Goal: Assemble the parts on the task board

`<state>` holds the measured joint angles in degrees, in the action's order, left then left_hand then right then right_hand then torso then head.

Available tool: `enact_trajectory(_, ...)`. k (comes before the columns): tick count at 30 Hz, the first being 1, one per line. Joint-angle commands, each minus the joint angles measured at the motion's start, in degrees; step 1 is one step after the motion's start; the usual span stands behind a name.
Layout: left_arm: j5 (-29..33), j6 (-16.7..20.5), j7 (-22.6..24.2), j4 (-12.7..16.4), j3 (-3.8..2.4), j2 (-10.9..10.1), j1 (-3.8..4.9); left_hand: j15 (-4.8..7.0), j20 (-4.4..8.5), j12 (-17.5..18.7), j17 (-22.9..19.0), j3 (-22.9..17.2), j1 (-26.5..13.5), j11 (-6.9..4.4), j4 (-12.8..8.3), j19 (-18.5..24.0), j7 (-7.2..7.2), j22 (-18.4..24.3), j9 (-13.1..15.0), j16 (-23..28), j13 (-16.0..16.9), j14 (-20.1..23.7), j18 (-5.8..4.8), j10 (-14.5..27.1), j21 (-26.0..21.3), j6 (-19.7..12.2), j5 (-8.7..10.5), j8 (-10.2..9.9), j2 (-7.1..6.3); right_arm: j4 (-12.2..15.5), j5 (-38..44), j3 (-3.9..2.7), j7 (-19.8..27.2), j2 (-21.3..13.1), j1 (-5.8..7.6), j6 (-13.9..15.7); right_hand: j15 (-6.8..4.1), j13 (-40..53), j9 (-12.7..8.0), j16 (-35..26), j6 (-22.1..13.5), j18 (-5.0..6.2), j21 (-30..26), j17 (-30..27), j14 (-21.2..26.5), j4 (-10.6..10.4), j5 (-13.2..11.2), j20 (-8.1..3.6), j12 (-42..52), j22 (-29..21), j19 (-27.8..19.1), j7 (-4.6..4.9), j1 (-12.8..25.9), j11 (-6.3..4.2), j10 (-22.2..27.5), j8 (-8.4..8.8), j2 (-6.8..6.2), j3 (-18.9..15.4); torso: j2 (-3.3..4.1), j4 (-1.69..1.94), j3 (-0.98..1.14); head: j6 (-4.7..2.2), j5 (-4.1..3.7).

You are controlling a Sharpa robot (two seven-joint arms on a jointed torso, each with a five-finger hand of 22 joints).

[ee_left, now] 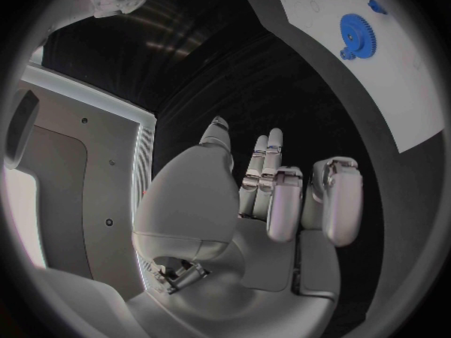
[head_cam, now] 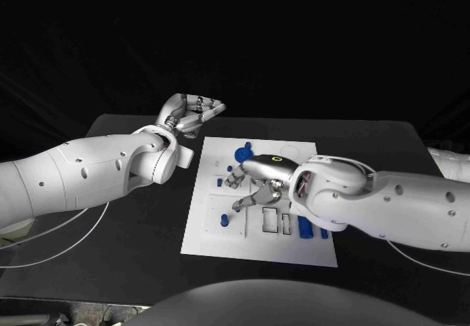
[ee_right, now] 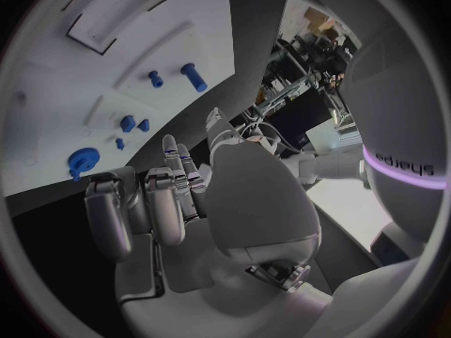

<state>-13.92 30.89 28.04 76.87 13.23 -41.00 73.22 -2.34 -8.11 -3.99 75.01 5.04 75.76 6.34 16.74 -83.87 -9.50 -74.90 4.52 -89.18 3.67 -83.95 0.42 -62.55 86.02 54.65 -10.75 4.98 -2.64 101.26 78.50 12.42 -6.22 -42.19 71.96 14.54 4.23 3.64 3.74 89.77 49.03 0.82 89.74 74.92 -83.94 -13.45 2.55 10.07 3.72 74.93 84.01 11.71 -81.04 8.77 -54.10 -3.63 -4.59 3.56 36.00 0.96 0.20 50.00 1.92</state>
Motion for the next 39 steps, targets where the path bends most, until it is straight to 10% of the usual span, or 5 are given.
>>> enact_trajectory(1, 0.17, -0.83, 0.21, -0.13, -0.03, 0.25, 0.04, -0.2, -0.37, 0.12, 12.84, -0.04, -0.03, 0.08, 0.0, -2.82, -0.12, -13.64, -0.08, 0.16, 0.01, -5.18, 0.69, 0.16, -0.26, -0.28, -0.26, -0.17, 0.45, 1.98, -16.46, -0.03, 0.3, -3.81, 2.26, 4.88, 0.54, 0.28, 0.06, 0.23, -0.65, -0.82, 0.26, 15.08, -6.06, -0.94, 0.35, 0.67, 1.05, 15.07, 5.99, -0.17, 1.18, 0.0, -0.76, -0.02, 1.25, -0.08, -0.03, 0.1, -0.12, 0.0, -1.75)
enact_trajectory(14, 0.17, -0.77, -0.09, -0.77, 0.02, 1.06, 0.04, -0.24, -0.4, 0.13, 12.7, 0.16, -0.05, 0.14, 0.02, -2.7, -0.22, -13.59, -0.15, 0.22, 0.01, -5.12, 0.73, 0.24, -0.41, -0.6, -0.26, -0.37, 0.36, 10.24, -28.56, 0.8, -12.0, -22.9, 6.49, 0.64, -4.53, 13.82, 0.3, 0.23, -6.77, 0.27, -3.31, 15.08, -6.06, -2.79, 7.66, -4.02, 21.95, 13.52, 3.29, -4.47, 9.82, -5.71, -9.92, -0.49, 4.43, -6.45, -0.14, -0.64, -0.66, 0.0, -8.04)
enact_trajectory(19, 0.17, -0.85, -0.18, -1.13, 0.05, 1.74, 0.04, -0.26, -0.41, 0.13, 12.69, 0.22, -0.05, 0.17, 0.03, -2.7, -0.26, -13.59, -0.19, 0.23, 0.01, -5.11, 0.72, 0.26, -0.41, -0.76, -0.27, -0.46, 0.36, 11.82, -29.95, 1.04, -17.77, -27.05, 6.09, 0.03, -6.66, 68.42, 0.46, 0.23, -8.85, 0.52, -4.77, 15.08, -6.06, -2.18, 7.44, -5.89, 75.17, 13.11, 2.46, -7.28, 10.72, -8.61, -14.55, -1.43, 4.99, -12.9, -0.38, -0.71, -0.85, 0.0, -10.12)
enact_trajectory(23, 0.17, -1.0, -0.22, -1.5, 0.08, 2.25, 0.04, -0.27, -0.41, 0.13, 12.67, 0.24, -0.05, 0.18, 0.03, -2.71, -0.28, -13.6, -0.2, 0.24, 0.01, -5.11, 0.72, 0.28, -0.4, -0.83, -0.28, -0.5, 0.37, 12.48, -29.26, 1.1, -21.14, -28.59, 5.5, 0.07, -6.23, 86.36, 0.99, 0.23, -6.83, 1.08, -6.82, 15.08, -6.06, -2.89, 10.28, -5.78, 86.28, 12.52, 0.86, -6.77, 12.82, -7.95, -35.9, -3.25, 5.58, -15.1, -0.57, -0.91, -0.96, 0.0, -11.68)
enact_trajectory(39, 0.17, -1.65, -0.12, -2.11, 0.12, 2.4, 0.02, -0.28, -0.42, 0.13, 12.74, 0.26, -0.03, 0.19, 0.03, -2.75, -0.3, -13.61, -0.22, 0.21, 0.01, -5.13, 0.71, 0.29, -0.36, -0.92, -0.29, -0.55, 0.41, 12.72, -18.19, 1.14, -31.0, -26.53, -0.34, -3.97, -3.36, 86.36, 11.23, 0.23, 2.32, -0.82, 0.26, 15.08, -6.06, -2.74, 19.31, -2.92, 86.28, 15.07, 5.99, -3.57, 17.86, -4.41, -35.9, -19.44, 5.45, -15.42, -0.58, -0.94, -1.04, 0.0, -13.15)
